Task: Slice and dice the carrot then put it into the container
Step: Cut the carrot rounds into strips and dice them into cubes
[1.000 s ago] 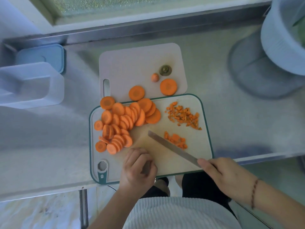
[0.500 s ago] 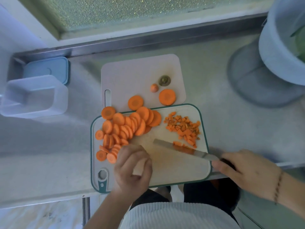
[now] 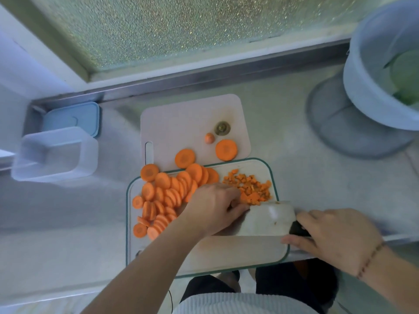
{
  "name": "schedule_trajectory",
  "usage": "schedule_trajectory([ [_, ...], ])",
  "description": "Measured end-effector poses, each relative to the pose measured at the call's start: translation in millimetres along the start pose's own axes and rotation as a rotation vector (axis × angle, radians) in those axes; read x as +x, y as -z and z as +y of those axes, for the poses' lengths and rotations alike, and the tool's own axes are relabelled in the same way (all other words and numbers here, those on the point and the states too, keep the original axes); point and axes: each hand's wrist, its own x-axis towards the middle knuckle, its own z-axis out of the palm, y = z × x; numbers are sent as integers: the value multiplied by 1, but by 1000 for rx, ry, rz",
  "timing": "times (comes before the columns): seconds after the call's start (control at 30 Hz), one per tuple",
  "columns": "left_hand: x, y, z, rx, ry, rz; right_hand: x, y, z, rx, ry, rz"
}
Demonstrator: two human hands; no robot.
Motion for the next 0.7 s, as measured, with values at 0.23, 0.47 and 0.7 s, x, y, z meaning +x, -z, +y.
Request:
schedule_trajectory([
  [0.23, 4, -15, 10, -54, 64, 49, 4, -4, -4, 12, 78, 243],
  [0.47, 44, 21, -24, -6, 301, 240, 3, -18, -1, 15, 49, 384],
  [0.7, 93, 34, -27, 352, 420, -52, -12, -24, -6, 65, -43, 256],
])
